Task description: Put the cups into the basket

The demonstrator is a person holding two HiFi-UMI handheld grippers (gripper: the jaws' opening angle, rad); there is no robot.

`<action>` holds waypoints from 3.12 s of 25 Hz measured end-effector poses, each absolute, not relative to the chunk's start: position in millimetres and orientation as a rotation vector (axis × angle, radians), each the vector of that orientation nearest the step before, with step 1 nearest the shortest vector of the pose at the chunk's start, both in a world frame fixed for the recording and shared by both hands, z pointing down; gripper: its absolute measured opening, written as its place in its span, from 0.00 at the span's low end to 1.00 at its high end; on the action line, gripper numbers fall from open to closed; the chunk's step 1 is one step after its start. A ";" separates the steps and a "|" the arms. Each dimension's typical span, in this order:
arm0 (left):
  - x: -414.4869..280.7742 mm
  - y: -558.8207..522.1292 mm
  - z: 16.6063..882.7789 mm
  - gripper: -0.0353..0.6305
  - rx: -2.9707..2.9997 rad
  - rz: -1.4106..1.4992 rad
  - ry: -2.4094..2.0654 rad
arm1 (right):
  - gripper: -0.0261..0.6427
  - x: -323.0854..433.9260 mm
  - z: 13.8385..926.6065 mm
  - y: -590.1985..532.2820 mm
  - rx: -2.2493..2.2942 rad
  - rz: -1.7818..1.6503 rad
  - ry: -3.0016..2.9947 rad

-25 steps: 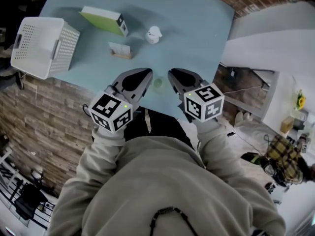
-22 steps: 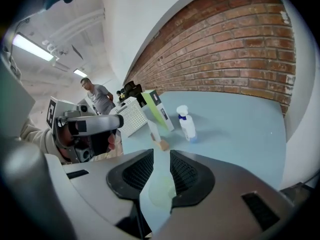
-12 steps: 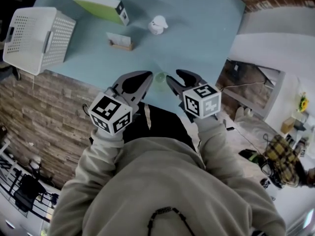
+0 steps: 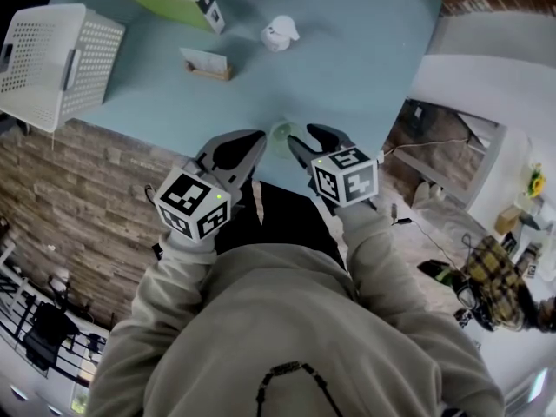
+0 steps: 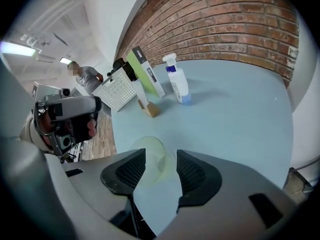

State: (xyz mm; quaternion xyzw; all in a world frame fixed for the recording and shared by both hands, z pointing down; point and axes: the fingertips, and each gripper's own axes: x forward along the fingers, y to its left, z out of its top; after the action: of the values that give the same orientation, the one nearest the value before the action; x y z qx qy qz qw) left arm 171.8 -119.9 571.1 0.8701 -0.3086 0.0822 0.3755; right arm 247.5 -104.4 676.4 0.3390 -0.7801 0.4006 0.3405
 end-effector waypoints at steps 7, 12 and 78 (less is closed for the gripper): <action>169.1 -115.4 577.8 0.05 2.211 0.214 -0.794 | 0.33 253.4 690.1 -104.4 0.871 1.020 -1.989; 169.1 -112.7 579.1 0.05 2.207 0.215 -0.796 | 0.13 257.8 695.1 -106.4 0.888 0.910 -1.944; 61.0 -134.5 362.2 0.05 2.410 -0.077 -1.245 | 0.08 106.3 409.2 -171.6 0.513 0.179 -2.423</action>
State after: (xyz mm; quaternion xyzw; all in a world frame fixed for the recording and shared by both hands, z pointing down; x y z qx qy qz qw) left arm 61.0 -134.5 362.2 0.8678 -0.4483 -0.0277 0.2124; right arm 106.3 -171.6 409.2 0.1954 -0.9233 0.0683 0.3234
